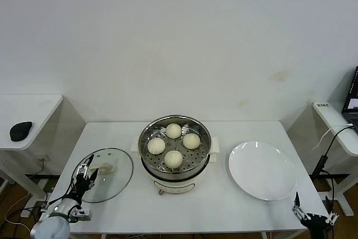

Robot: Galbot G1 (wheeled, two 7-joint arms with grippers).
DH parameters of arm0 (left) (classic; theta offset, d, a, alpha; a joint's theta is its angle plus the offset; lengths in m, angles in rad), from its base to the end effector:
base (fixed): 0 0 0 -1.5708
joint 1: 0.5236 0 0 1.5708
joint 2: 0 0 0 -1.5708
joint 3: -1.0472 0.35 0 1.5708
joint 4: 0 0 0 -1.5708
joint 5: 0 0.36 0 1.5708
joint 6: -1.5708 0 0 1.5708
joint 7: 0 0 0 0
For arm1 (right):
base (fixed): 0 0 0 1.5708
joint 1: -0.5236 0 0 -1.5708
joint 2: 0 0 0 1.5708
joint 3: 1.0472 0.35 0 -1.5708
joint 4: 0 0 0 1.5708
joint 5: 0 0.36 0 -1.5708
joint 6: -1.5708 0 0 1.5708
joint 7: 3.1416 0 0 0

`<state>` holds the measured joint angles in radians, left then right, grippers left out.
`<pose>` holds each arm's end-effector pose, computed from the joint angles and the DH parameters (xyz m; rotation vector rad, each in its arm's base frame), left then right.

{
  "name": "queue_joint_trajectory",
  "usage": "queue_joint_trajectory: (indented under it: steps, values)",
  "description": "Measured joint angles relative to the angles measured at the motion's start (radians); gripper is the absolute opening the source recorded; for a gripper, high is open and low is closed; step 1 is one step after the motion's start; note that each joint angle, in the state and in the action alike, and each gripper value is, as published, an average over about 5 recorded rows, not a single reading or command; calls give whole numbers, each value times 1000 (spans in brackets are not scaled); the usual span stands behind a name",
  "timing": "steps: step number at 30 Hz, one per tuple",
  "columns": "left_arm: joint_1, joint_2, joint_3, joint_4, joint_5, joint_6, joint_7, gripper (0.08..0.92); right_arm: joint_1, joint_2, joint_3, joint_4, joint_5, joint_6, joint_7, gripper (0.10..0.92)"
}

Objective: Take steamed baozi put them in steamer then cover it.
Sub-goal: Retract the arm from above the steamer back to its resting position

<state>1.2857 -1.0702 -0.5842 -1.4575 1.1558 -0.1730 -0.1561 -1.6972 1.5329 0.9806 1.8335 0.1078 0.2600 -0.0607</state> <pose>0.2684 0.2065 -0.4073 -0.2678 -2.1054 -2.2370 0.0967 -0.1630 -0.3882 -0.5026 -2.9893 0.2719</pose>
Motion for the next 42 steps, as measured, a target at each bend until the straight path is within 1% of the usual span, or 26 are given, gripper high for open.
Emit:
queue_joint_trajectory:
  steps: [13, 16, 26, 37, 39, 42]
  values:
    - [-105, -11, 50, 103, 9, -1, 1, 823, 0, 17, 2, -25, -45, 8, 3, 823]
    - [-119, -11, 55, 117, 7, -1, 2, 787, 1, 19, 0, -29, -53, 9, 3, 823]
    - [-147, -9, 64, 160, 3, -7, 7, 506, 8, 23, -14, -41, -73, 11, 3, 823]
    - [-154, -19, 46, 201, 2, -30, -32, 188, 5, 20, -18, -43, -86, 14, 2, 823]
    - [-147, -17, 40, 196, 0, -33, -43, 153, 5, 21, -21, -43, -89, 15, 1, 823]
    - [-133, -10, 28, 178, -1, -35, -58, 143, 6, 20, -24, -43, -94, 17, 1, 823]
